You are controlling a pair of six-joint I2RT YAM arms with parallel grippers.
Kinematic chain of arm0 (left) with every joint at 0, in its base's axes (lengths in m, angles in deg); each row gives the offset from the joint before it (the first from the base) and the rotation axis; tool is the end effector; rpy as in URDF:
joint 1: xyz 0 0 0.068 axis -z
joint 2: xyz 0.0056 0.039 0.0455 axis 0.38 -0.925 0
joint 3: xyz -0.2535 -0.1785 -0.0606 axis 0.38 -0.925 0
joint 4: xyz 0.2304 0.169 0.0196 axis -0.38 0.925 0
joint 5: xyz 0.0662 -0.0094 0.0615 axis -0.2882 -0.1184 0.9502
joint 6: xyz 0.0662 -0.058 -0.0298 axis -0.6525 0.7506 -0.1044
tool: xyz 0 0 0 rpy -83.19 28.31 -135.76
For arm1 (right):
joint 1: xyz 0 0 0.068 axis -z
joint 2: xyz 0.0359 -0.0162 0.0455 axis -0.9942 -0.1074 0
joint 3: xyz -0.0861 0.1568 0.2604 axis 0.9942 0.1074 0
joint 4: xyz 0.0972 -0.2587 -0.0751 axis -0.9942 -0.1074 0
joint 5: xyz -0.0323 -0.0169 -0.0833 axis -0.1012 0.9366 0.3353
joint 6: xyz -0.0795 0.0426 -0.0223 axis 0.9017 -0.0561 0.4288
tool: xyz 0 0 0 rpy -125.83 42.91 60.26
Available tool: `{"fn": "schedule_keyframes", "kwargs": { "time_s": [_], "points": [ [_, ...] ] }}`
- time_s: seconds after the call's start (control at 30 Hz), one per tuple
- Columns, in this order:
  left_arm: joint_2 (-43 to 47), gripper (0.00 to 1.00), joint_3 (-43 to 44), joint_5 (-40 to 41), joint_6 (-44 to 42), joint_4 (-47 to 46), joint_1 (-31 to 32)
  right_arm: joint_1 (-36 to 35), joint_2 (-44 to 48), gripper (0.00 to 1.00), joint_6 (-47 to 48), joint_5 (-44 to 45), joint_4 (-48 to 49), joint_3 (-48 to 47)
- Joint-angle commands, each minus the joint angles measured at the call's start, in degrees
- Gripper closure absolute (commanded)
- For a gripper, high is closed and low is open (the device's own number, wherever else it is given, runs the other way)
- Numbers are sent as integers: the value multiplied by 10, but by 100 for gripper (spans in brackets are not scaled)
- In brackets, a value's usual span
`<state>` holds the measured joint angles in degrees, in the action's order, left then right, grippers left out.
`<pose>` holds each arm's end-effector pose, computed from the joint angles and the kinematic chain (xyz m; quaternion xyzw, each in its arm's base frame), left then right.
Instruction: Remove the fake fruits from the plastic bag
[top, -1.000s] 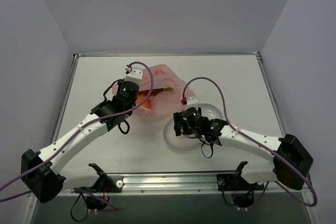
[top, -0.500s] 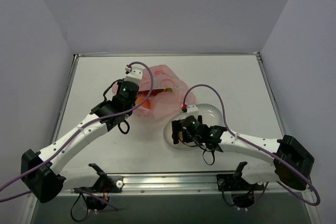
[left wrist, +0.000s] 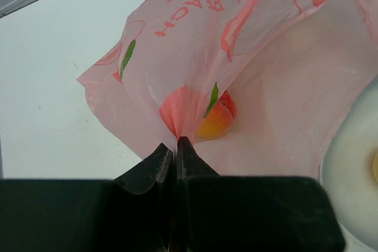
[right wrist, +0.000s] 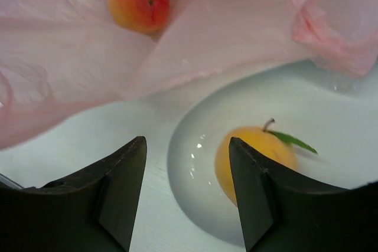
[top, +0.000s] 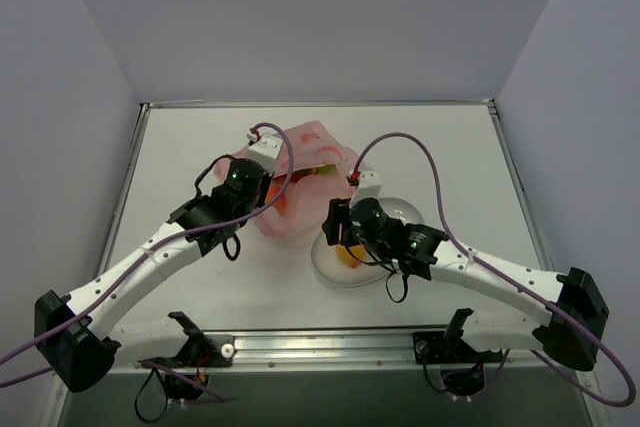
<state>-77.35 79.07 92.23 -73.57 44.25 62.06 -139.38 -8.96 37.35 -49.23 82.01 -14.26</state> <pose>0.2578 -0.1738 0.3605 0.1476 0.8184 -0.0560 0.5525 0.1942 0.2482 0.2875 -0.0935 0.8219 0.3166 0.4643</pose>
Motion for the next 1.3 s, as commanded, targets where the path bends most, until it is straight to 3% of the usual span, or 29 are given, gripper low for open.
{"fn": "schedule_keyframes", "kwargs": {
  "time_s": [0.0,0.23,0.33,0.67,1.03,1.27],
  "points": [
    [17,98,6,-41,0,-15,7,4,-41,47,25,40,3,-51],
    [12,98,12,-12,1,-7,19,45,-167,53,37,27,75,-124],
    [3,98,21,32,9,10,21,67,-216,51,47,-7,119,-153],
    [10,98,27,32,25,12,26,84,-385,43,50,-118,230,-256],
    [27,98,27,35,26,16,26,73,-508,12,23,-195,334,-299],
    [26,98,31,17,29,18,28,66,-574,11,21,-184,342,-326]
  ]
}}
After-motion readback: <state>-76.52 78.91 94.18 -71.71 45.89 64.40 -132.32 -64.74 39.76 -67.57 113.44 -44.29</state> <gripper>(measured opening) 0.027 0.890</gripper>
